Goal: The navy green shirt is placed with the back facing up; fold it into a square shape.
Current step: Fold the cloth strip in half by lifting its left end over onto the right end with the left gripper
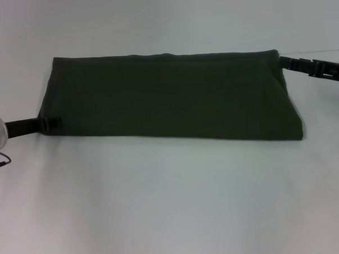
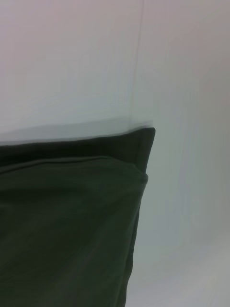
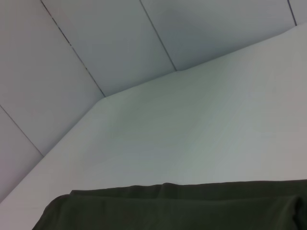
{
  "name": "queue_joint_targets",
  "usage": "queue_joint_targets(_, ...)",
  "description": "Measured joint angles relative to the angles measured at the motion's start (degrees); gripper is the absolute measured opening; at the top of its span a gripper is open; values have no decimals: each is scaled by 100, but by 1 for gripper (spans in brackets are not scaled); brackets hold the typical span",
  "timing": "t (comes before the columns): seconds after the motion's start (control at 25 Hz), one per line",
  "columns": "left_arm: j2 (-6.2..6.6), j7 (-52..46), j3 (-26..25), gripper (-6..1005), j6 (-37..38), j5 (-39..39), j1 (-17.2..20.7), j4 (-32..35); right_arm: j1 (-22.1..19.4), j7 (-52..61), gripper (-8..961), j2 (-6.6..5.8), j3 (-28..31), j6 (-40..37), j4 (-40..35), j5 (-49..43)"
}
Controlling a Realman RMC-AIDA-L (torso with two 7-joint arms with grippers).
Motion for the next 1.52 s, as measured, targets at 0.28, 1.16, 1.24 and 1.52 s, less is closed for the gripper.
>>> queue_joint_targets(0.28, -11, 5, 6, 458, -95, 5, 20, 0, 3, 7, 773, 6, 0, 1, 0, 0)
queue_joint_targets(1.16, -25, -122, 216, 249, -423, 315, -34, -89, 50, -3, 749, 9, 0, 2, 0, 0)
queue_joint_targets(1.24, -24, -121, 208, 170, -423, 316, -34, -83, 52, -4, 747, 9, 0, 1, 0, 0)
queue_joint_targets(1.52, -22, -123, 218, 2, -417, 317, -33, -49, 42, 83, 739, -24, -15, 6, 2, -5)
